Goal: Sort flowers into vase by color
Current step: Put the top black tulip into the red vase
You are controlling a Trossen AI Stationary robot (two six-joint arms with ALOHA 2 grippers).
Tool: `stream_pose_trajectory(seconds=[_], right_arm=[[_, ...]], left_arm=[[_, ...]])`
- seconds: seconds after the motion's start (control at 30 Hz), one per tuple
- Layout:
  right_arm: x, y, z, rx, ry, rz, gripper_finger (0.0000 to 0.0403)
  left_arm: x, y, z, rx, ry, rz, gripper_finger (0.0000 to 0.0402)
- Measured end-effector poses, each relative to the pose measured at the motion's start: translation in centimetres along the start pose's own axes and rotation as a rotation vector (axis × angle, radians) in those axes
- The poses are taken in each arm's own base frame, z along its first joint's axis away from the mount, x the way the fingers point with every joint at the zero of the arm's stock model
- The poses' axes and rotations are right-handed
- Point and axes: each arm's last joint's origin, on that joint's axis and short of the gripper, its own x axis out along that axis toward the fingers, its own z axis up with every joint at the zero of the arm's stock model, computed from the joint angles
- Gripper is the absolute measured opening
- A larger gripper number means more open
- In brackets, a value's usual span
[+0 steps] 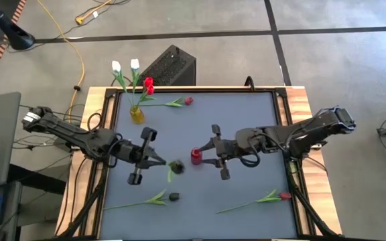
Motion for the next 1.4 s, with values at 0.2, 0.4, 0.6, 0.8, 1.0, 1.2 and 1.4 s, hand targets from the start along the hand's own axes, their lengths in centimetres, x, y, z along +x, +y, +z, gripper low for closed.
stream_pose_trajectory(seconds=[0.2,0.4,0.6,0.8,1.0,1.2,1.4], right_arm=[[0.9,-0.4,0.1,-0.050,-0.063,-0.017,0.0175],[0.9,-0.4,0.5,-0.067,-0.102,-0.005,0.0175],[0.8,-0.6,0.9,-0.085,-0.140,-0.016,0.0175],[0.8,-0.7,1.0,-0.086,-0.151,-0.021,0.0175],[0.8,-1.2,1.3,-0.092,-0.184,-0.040,0.0175],[0.8,-1.7,1.4,-0.091,-0.204,-0.061,0.0175],[0.8,-2.3,1.5,-0.088,-0.217,-0.080,0.0175]], left_arm=[[1.8,0.3,-2.2,0.002,-0.010,0.047,0.0000],[2.5,1.2,-3.3,-0.009,-0.035,0.090,0.0000],[3.0,1.7,-4.5,-0.039,-0.016,0.109,0.0000],[3.1,2.0,-4.8,-0.043,-0.013,0.122,0.0000],[3.0,2.5,-4.8,-0.061,-0.026,0.142,0.0000],[3.0,2.9,-4.7,-0.081,-0.039,0.163,0.0000],[2.9,3.4,-4.7,-0.095,-0.049,0.200,0.0000]])
